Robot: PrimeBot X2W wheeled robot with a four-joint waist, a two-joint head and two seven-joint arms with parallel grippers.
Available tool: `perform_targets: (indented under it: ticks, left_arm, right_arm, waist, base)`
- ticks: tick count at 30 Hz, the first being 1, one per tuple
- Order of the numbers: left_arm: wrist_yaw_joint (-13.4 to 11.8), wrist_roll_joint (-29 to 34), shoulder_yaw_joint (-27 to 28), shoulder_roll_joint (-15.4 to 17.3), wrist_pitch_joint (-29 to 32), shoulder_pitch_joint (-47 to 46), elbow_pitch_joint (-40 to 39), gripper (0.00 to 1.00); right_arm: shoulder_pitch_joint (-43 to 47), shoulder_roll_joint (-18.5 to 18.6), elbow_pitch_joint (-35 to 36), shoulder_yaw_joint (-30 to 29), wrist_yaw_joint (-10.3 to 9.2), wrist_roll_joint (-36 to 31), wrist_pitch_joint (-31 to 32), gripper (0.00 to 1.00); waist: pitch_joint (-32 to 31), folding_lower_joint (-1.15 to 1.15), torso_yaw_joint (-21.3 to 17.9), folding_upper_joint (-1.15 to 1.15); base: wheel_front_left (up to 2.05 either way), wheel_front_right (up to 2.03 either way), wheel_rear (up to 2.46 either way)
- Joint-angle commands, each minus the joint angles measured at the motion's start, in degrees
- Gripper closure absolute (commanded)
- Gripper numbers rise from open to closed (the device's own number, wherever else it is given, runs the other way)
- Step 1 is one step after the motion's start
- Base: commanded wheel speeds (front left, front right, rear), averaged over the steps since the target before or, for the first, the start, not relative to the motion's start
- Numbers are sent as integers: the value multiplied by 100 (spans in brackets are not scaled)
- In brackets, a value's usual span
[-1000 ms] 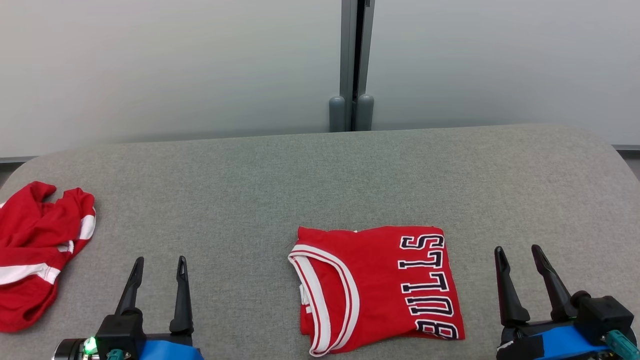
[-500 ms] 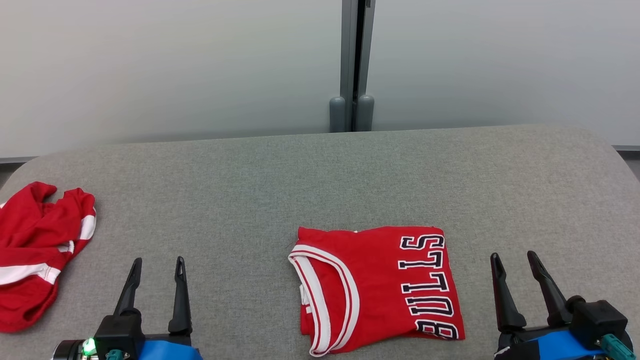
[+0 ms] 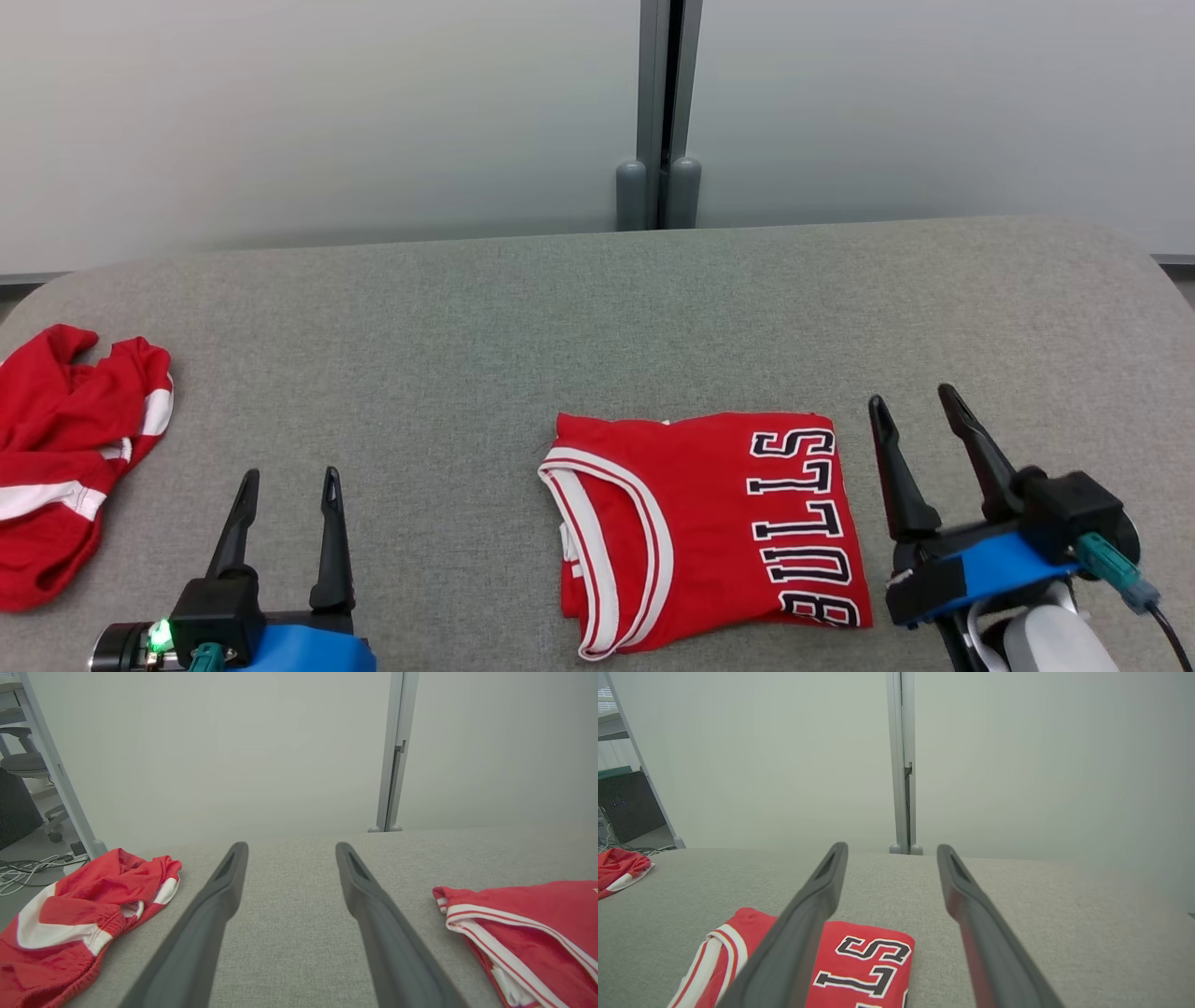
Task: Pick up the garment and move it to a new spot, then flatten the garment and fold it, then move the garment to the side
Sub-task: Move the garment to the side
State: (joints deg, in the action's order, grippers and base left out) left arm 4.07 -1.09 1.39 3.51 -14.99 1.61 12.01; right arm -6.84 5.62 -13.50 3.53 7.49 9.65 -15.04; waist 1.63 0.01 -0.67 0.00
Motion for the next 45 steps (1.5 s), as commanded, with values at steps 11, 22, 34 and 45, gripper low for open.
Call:
perform_targets:
  ticks: [11, 22, 34, 45]
  left_arm:
    - [29, 18, -81, 31, -28, -391, -93, 0]
    - [3, -43, -124, -4, -28, -542, -133, 0]
    - [-1, -90, -160, -27, -28, -621, -103, 0]
    - [14, -108, -173, -46, -28, -734, -244, 0]
  right_arm:
    - [-1209, 162, -1540, 441, 1, 47, 222, 0]
    - [-1281, 39, -2963, 369, 1, 77, 23, 0]
    - [-1395, -239, -3852, 695, 9, 340, 24, 0]
    - [-1949, 185, -3098, 819, 1, 306, -10, 100]
  waist:
    - [447, -1, 191, 0]
    - [720, -1, 341, 0]
    - [831, -1, 347, 0]
    - [946, -1, 391, 0]
  base:
    - [0, 0, 0]
    - [0, 0, 0]
    - [0, 0, 0]
    - [0, 0, 0]
